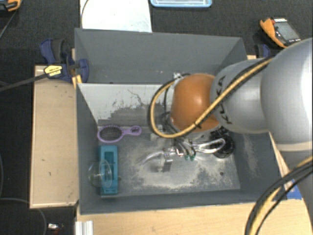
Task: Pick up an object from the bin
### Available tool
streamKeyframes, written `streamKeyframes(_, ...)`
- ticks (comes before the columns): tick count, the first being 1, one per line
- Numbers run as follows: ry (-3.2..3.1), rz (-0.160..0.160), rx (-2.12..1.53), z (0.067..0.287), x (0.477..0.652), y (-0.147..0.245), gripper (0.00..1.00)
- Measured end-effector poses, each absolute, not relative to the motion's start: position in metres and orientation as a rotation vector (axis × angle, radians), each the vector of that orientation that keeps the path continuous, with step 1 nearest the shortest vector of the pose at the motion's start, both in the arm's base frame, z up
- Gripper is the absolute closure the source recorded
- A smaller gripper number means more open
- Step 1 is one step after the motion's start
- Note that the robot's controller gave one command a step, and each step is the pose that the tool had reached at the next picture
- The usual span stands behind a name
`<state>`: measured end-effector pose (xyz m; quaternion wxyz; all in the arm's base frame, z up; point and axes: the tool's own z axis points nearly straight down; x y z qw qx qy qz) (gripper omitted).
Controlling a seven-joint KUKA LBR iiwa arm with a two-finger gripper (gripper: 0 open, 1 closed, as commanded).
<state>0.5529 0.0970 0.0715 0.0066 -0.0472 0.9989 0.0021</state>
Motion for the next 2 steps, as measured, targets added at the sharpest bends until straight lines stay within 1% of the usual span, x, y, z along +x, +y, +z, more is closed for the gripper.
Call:
streamKeyframes(1, 3.128, 0.009, -0.111, 0.071, 0.555, 0.090, 0.00)
streamKeyframes(2, 3.125, 0.009, -0.106, 0.071, 0.555, 0.062, 0.00)
